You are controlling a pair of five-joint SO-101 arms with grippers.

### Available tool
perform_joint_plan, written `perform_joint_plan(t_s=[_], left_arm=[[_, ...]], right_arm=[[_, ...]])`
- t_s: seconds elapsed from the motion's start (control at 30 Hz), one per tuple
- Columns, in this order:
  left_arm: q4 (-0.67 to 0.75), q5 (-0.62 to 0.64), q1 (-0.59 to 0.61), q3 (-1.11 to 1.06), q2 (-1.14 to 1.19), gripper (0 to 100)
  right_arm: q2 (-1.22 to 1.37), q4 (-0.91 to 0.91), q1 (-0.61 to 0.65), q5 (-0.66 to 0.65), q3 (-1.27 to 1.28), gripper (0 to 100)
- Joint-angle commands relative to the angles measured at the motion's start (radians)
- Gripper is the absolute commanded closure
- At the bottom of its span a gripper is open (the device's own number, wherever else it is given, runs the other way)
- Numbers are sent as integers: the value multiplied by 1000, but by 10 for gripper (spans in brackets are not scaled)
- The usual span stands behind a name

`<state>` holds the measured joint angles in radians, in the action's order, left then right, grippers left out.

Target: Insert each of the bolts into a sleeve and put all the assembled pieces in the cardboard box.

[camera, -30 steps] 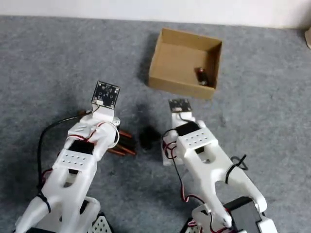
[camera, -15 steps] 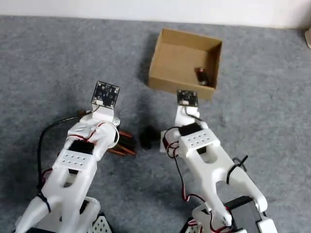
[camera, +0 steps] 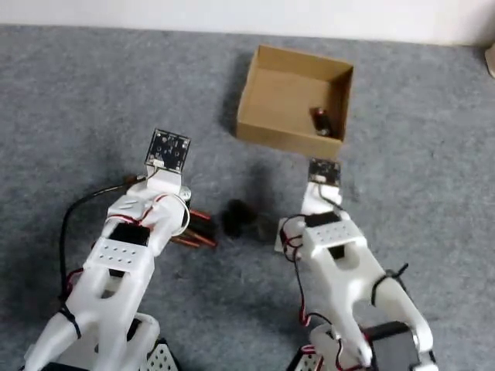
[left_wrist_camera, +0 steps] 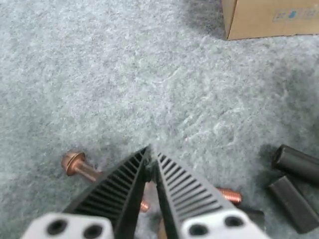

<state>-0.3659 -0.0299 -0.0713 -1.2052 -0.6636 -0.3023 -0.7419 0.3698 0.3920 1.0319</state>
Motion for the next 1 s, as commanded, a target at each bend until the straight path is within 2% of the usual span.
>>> perform_joint_plan(t_s=[0.0, 0.27, 0.4, 0.6, 0.83, 0.97], left_arm=[[26, 8, -5, 45, -4, 993], [25, 8, -5, 45, -2, 993], [25, 8, -5, 45, -5, 993], [25, 8, -8, 45, -5, 993], [23, 8, -7, 45, -7, 993], [23, 8, -8, 45, -7, 993]], right_arm=[[13, 65, 5, 11, 8, 876], [12, 61, 4, 5, 7, 889], [2, -36, 4, -152, -5, 889], [4, -166, 4, -173, -124, 885], [12, -185, -42, -206, -133, 741], [12, -183, -74, -239, -113, 717]])
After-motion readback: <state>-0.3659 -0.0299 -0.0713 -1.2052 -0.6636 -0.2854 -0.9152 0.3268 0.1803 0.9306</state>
